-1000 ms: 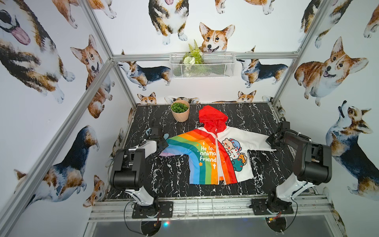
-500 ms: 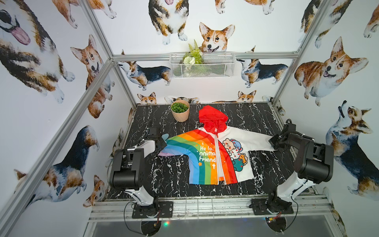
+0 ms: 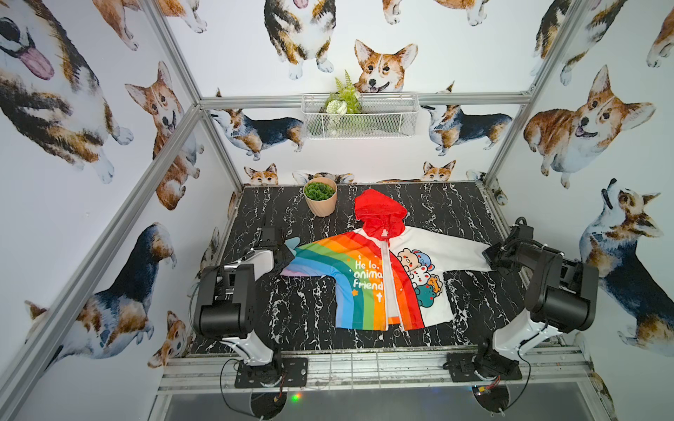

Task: Unzip the jacket
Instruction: Smooth out the jacket at the center of the board.

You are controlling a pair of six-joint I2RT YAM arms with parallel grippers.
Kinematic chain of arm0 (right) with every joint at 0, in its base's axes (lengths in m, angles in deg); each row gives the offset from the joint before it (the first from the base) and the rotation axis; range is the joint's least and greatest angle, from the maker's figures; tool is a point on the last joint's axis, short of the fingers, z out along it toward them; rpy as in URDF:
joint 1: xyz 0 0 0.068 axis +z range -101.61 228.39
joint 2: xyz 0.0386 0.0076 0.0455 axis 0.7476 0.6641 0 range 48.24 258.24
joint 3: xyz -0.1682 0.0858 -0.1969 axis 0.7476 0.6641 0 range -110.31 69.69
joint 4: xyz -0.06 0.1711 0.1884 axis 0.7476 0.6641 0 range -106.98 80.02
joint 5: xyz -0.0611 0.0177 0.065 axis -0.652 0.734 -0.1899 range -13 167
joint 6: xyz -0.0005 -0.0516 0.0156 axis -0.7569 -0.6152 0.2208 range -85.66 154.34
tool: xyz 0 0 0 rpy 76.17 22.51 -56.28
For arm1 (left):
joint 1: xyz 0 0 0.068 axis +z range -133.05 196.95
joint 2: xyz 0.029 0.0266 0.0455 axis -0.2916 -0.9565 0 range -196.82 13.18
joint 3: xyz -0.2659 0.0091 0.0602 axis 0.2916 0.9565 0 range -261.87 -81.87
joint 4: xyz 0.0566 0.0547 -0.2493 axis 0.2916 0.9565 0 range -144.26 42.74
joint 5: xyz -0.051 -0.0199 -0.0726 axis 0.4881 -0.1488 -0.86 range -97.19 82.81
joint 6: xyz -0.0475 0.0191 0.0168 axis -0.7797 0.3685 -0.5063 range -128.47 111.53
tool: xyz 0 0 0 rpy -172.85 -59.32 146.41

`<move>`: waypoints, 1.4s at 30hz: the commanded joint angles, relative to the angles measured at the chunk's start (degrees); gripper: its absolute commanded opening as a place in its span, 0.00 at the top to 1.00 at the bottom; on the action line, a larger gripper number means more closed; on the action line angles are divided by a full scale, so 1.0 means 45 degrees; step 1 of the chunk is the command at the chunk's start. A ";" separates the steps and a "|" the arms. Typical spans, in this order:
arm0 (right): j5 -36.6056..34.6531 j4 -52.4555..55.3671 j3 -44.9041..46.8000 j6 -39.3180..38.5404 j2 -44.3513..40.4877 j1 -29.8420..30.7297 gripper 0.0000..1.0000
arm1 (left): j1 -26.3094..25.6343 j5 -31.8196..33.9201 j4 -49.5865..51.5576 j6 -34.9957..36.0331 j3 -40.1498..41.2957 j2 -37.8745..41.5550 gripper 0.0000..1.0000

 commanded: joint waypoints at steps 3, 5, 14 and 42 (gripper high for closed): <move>-0.0604 0.0548 0.0469 -0.0007 -0.0825 -0.0061 0.99 | 0.0148 0.0035 0.1055 0.0011 0.0393 0.0324 0.92; -0.0206 -0.0073 0.0824 -0.0108 -0.1667 0.0052 0.90 | 0.0137 -0.0426 0.0723 0.0096 0.0577 0.1070 0.68; -0.2432 -0.1090 0.1743 -0.1304 -0.5334 0.2358 0.64 | 0.0080 0.0744 0.1732 0.0252 0.0665 0.4387 0.10; 0.3158 0.0254 -0.5977 -0.3013 0.4167 0.8896 0.94 | -0.7159 -0.3368 -0.1331 0.1787 -0.7121 -0.4597 0.73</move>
